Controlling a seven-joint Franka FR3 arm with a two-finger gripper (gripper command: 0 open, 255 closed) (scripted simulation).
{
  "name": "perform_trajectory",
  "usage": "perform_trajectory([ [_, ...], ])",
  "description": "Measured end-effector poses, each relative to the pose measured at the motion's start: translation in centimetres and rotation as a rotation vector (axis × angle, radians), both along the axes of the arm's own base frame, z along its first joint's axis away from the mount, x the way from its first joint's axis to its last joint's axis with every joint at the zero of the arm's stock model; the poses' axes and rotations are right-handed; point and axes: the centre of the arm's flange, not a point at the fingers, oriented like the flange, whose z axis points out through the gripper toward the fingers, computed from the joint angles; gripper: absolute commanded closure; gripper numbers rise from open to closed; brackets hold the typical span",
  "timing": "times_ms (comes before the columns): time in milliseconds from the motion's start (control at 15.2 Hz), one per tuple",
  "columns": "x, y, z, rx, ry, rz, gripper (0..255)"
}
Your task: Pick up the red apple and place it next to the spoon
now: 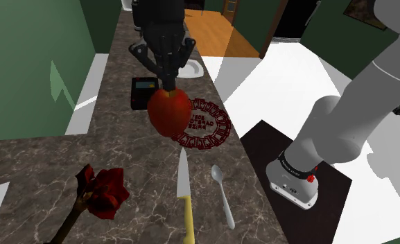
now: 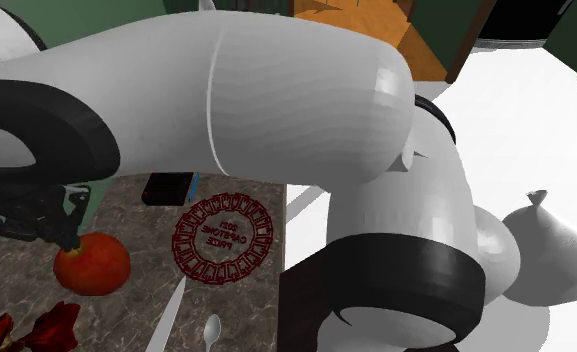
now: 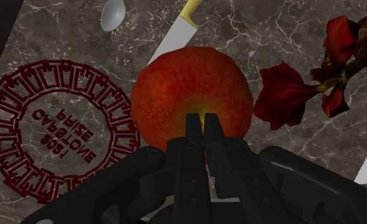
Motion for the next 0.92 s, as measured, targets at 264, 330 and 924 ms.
perform_trajectory([
  [264, -2.4, 4.4, -0.1, -0.001, 0.0, 0.0, 255],
  [330, -3.5, 6.1, -0.1, 0.0, -0.001, 0.003, 255],
  [924, -4.2, 7.8, -4.3, 0.0, 0.0, -0.002, 255],
])
